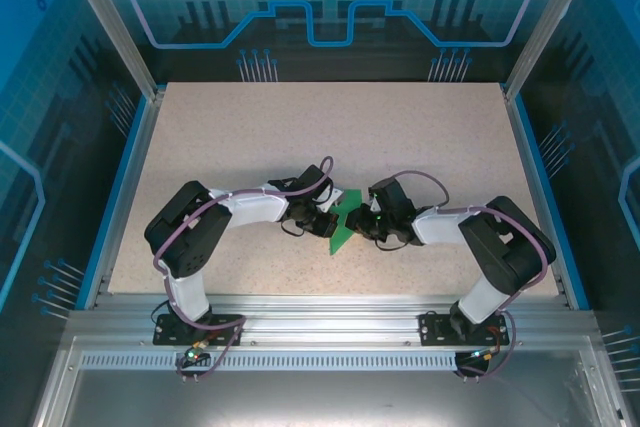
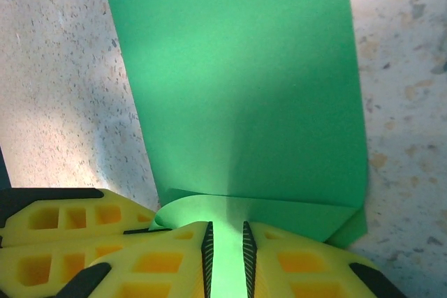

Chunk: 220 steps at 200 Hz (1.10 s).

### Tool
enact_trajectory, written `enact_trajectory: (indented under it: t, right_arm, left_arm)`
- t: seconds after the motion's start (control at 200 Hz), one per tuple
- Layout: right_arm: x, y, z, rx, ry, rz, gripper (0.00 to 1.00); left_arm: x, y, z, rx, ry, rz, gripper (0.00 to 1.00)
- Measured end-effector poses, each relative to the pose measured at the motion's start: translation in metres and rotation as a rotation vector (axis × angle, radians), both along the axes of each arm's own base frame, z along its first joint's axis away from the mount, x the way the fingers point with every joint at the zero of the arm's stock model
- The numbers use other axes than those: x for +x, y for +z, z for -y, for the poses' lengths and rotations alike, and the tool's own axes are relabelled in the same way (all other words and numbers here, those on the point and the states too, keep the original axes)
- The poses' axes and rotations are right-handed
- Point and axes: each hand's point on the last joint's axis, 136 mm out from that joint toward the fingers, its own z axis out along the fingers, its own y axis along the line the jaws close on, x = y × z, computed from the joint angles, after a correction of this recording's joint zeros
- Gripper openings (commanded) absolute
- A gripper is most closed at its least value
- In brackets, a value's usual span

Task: Fold a paper plane with a square sheet of paper (pick it up from the middle)
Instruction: Third fold the triangle at the center of the table.

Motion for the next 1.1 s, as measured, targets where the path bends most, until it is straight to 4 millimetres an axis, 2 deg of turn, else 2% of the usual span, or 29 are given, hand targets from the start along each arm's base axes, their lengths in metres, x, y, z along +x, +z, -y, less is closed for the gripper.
enact_trajectory:
  t: [0.115, 0.345, 0.575, 0.8, 0.955, 1.1]
  right_arm:
    - [0.002, 0.003, 0.003, 0.006, 0.0, 0.002, 0.22]
    - [0.02, 0.019, 0.005, 0.03, -0.007, 0.044, 0.22]
    - [0.019, -0.002, 0.014, -0.003, -0.019, 0.0, 0.22]
    - [0.02, -0.001, 0.015, -0.008, -0.006, 0.012, 0.23]
    - [0.018, 0.005, 0.023, -0.044, 0.005, 0.02, 0.25]
    - [0.025, 0.023, 0.031, -0.069, 0.006, 0.063, 0.25]
  left_arm:
    - [0.0, 0.0, 0.0, 0.0, 0.0, -0.001, 0.0]
    - [0.0, 0.0, 0.0, 0.001, 0.0, -0.001, 0.0]
    - [0.0, 0.0, 0.0, 0.001, 0.0, -0.001, 0.0]
    - [0.0, 0.001, 0.0, 0.002, 0.0, -0.003, 0.02]
    - [-0.002, 0.0, -0.002, 0.01, 0.003, -0.013, 0.09]
    - [-0.002, 0.003, -0.002, 0.015, 0.008, -0.022, 0.22]
